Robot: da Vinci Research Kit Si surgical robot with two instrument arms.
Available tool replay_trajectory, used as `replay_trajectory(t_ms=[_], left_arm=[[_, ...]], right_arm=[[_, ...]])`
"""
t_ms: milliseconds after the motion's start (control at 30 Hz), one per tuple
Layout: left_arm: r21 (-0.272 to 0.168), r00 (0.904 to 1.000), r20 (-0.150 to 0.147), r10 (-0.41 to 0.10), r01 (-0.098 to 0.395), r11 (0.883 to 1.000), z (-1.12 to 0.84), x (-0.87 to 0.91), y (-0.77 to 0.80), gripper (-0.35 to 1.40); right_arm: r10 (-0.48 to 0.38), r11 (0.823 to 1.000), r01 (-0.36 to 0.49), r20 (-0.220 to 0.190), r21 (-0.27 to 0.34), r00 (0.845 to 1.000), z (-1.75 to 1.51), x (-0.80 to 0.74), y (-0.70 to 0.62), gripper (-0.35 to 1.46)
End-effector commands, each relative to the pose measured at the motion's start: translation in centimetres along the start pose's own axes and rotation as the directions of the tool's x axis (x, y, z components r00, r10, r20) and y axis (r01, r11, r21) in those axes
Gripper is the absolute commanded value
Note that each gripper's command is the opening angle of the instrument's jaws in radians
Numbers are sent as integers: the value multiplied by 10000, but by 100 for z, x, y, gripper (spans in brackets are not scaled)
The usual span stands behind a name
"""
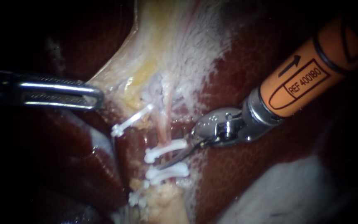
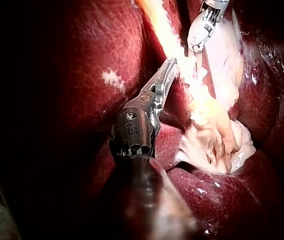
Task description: Go to the cutting position right tube
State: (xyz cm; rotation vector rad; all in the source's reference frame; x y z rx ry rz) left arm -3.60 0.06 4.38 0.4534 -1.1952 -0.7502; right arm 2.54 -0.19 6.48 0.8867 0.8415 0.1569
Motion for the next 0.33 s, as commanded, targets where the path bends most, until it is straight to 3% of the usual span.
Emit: replay_trajectory(t_ms=[33, 333], left_arm=[[0, 10000, 1, 2, -2, 10000, 0, 0, 0, -35], [-7, 10000, 2, 1, -1, 10000, 1, 0, 0, -35]], right_arm=[[-1, 10000, 1, 2, 0, 10000, 0, 0, 0, 17], [-14, 10000, 14, 10, 6, 10000, 1, -1, -1, 17]])
